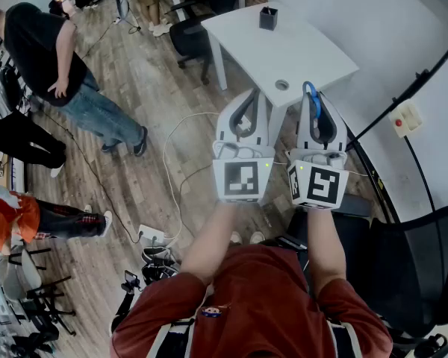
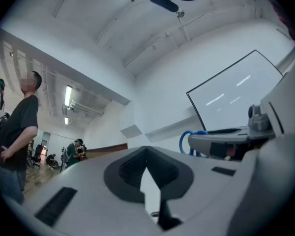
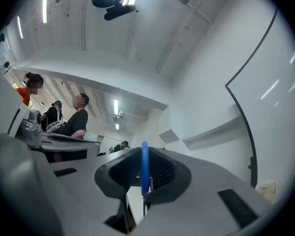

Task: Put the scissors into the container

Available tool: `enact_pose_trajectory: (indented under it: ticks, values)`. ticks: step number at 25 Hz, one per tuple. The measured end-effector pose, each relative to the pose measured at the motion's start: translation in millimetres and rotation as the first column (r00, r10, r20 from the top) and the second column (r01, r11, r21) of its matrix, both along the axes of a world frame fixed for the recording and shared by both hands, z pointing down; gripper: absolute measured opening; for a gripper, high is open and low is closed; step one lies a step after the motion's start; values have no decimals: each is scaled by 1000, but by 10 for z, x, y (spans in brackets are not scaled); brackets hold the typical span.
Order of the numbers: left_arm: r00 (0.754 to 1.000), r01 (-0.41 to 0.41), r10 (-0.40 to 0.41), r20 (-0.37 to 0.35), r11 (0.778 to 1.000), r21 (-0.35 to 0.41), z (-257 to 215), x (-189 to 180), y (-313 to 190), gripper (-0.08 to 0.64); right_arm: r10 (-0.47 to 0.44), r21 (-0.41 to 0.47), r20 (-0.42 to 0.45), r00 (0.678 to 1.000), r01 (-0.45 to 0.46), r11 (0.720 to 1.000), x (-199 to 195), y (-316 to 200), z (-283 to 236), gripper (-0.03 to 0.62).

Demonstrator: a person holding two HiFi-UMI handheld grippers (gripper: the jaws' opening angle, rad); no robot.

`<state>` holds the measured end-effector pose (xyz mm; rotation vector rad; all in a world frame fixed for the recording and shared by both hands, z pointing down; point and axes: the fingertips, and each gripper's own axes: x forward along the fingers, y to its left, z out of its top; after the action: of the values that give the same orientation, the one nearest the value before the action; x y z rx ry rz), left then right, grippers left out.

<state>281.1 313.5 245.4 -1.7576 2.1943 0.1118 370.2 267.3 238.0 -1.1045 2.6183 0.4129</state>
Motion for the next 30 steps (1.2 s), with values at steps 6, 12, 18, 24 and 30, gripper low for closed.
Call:
enact_pose_trajectory:
  ticks: [6,12,18,24,30]
  values:
    - [1000,-1,1,0,1000,13,-24,100,29,12,-11,23,-2,1000,11,1000,83,35,-17,55]
    - [1000,4,-5,4,1000,17,-30,151,72,12,-19,15,2,1000,19,1000,147,63,1,55]
    - [1000,14,-14,11,1000,7,-30,248,86,12,-19,9,21,1000,19,1000,260,41,-10,54]
    - [1000,27,-27,15,1000,7,-15,387,91,12,-41,6,35,999,41,999,350,48,14,54]
    - [999,41,-41,12,999,9,-6,484,89,12,-58,4,45,997,58,998,446,22,29,54]
